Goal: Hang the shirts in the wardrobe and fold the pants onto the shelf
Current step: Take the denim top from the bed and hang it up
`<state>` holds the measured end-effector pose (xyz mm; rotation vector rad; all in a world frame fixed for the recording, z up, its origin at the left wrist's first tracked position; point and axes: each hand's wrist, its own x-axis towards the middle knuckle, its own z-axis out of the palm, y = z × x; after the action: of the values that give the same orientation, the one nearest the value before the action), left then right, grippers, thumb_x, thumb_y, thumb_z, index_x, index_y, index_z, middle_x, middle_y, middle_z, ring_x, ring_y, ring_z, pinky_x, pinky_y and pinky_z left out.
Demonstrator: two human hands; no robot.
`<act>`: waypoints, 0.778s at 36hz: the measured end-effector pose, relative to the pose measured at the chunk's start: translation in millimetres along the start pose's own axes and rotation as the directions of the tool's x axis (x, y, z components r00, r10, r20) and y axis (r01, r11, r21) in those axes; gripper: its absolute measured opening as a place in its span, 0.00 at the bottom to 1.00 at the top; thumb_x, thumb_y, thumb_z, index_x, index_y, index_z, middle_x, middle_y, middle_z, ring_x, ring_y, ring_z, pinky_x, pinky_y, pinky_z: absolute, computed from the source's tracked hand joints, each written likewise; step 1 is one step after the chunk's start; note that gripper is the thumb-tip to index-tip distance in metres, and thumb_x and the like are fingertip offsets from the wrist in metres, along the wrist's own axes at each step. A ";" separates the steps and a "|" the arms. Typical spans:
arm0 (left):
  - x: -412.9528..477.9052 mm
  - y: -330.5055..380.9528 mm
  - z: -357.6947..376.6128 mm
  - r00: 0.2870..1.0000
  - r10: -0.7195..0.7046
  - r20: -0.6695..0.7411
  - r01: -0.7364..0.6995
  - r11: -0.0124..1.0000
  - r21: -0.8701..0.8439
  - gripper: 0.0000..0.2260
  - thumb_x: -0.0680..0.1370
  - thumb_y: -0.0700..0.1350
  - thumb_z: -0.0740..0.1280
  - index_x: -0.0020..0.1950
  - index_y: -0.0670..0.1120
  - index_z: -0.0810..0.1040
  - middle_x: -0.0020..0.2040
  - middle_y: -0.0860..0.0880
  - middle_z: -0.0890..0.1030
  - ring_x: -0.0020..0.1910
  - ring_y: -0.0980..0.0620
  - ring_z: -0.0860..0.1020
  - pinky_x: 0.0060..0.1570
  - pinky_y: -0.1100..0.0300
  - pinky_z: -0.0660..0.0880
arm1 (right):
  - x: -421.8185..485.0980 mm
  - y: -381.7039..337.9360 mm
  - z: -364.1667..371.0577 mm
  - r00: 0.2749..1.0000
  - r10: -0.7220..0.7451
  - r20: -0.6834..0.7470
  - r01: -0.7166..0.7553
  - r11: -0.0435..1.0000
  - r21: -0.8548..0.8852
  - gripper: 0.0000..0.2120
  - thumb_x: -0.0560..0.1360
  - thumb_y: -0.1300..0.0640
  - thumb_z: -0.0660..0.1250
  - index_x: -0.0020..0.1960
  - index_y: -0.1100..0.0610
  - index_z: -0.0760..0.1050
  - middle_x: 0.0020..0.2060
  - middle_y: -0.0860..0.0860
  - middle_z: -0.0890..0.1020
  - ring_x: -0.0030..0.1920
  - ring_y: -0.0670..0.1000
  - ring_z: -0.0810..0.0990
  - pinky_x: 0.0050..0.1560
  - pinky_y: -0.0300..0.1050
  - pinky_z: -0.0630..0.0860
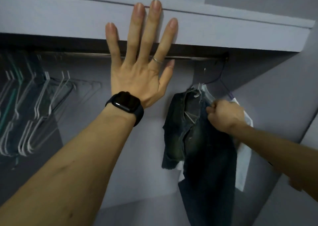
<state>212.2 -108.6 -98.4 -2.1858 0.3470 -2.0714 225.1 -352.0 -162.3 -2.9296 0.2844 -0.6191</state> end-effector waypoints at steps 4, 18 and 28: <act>-1.9 -0.5 1.5 1.000 0.004 -0.028 -0.004 1.000 0.007 0.28 0.81 0.54 0.58 0.81 0.51 0.60 0.79 0.41 0.64 0.77 0.38 0.62 0.70 0.30 0.51 | 28.0 -5.1 -6.2 0.993 0.102 -0.065 -0.099 0.994 0.054 0.15 0.81 0.52 0.60 0.51 0.62 0.79 0.53 0.63 0.82 0.56 0.66 0.79 0.48 0.49 0.69; -4.7 1.3 -3.3 1.000 0.000 -0.021 -0.001 0.998 -0.063 0.28 0.80 0.51 0.59 0.81 0.50 0.60 0.80 0.43 0.62 0.78 0.40 0.60 0.72 0.34 0.47 | 81.3 -15.4 -13.8 0.964 0.259 0.051 -0.256 0.964 -0.071 0.23 0.81 0.47 0.61 0.69 0.62 0.73 0.67 0.60 0.76 0.66 0.63 0.75 0.60 0.50 0.74; -17.5 1.3 1.0 0.997 -0.014 0.076 0.021 0.995 -0.094 0.30 0.81 0.52 0.61 0.81 0.52 0.54 0.82 0.49 0.46 0.80 0.49 0.37 0.74 0.39 0.35 | 67.8 20.0 -27.5 0.951 0.262 0.163 -0.278 0.957 0.082 0.21 0.79 0.41 0.65 0.68 0.50 0.77 0.64 0.59 0.79 0.64 0.64 0.77 0.62 0.53 0.76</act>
<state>212.3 -105.7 -115.8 -2.3218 0.4277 -2.0140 271.5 -388.2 -114.6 -2.7484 0.6041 -0.3589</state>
